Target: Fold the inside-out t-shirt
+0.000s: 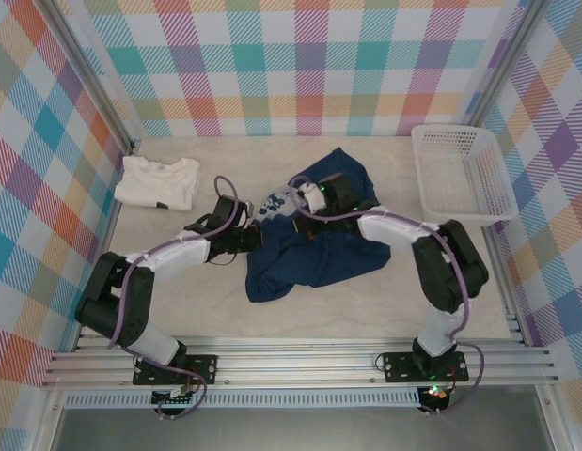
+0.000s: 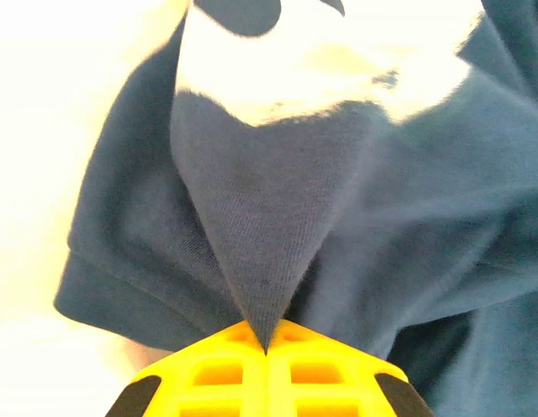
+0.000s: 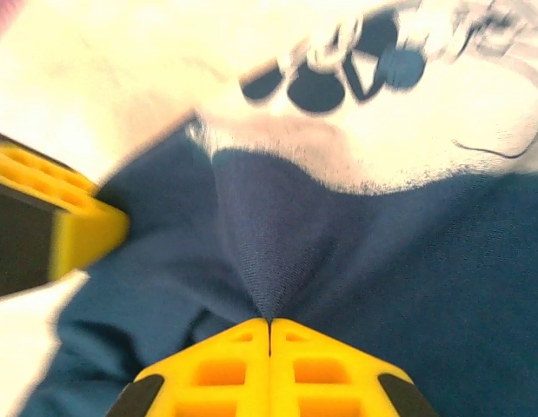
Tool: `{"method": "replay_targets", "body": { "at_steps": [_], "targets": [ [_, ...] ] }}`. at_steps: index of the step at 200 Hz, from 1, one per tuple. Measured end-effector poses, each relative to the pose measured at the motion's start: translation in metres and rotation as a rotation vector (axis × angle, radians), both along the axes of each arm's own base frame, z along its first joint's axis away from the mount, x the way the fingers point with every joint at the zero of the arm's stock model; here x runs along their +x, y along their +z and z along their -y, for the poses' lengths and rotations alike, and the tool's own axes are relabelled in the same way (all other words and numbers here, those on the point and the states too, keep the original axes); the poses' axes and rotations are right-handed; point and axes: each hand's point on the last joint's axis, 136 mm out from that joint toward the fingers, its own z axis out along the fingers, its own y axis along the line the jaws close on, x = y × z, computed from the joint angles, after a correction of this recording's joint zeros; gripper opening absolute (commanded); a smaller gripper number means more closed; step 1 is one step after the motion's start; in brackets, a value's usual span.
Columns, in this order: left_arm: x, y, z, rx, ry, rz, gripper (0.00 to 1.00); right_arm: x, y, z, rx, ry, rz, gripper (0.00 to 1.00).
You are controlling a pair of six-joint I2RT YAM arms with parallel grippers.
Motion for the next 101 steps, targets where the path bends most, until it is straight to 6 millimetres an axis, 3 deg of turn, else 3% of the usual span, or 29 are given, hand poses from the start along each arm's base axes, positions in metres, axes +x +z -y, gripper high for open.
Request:
{"method": "replay_targets", "body": {
  "at_steps": [9, 28, 45, 71, 101],
  "targets": [
    [-0.001, 0.006, 0.000, -0.011, 0.000, 0.026, 0.00, 0.000, 0.026, 0.004, 0.072, -0.016, -0.007, 0.00],
    [-0.004, 0.020, 0.000, -0.040, -0.012, 0.085, 0.25, -0.004, 0.076, 0.012, 0.203, -0.040, -0.014, 0.00],
    [-0.009, 0.035, 0.000, -0.059, -0.031, 0.151, 0.39, -0.014, 0.103, 0.007, 0.285, -0.032, -0.050, 0.00],
    [-0.024, 0.063, 0.010, -0.079, -0.082, 0.265, 0.50, -0.019, 0.113, 0.002, 0.339, -0.040, -0.132, 0.00],
    [-0.046, 0.097, 0.043, -0.091, -0.211, 0.414, 0.59, -0.024, 0.111, 0.000, 0.363, -0.052, -0.212, 0.00]
  ]
}}
